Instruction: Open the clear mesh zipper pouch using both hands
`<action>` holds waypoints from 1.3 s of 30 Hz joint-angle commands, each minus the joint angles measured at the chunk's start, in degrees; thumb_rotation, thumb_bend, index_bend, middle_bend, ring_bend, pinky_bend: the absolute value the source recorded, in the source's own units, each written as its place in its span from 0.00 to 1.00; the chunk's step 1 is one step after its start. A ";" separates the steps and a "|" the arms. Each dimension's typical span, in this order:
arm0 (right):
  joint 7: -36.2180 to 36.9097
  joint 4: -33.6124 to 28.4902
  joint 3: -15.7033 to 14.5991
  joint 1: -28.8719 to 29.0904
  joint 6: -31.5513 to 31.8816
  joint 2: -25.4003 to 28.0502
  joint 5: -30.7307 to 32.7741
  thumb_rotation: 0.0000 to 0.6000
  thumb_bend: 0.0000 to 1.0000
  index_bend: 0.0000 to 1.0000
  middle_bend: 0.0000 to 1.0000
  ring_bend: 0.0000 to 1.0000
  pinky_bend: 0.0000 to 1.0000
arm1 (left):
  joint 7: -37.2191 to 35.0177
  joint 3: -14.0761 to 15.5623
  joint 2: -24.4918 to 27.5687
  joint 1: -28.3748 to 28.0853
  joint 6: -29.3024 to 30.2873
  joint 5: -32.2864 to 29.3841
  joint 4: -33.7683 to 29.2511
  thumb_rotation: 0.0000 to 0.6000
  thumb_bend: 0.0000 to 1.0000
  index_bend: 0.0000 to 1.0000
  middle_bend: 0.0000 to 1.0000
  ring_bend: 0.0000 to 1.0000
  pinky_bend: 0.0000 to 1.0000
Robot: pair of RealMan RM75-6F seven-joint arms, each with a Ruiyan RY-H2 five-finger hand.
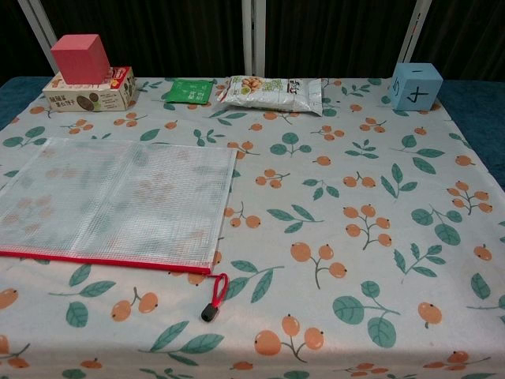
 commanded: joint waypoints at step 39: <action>-6.25 -4.87 -0.34 0.32 0.23 1.18 0.42 1.00 0.08 0.00 0.00 0.00 0.00 | -0.59 -1.24 -16.73 -37.23 -39.52 23.10 4.58 1.00 0.17 0.39 0.14 0.09 0.15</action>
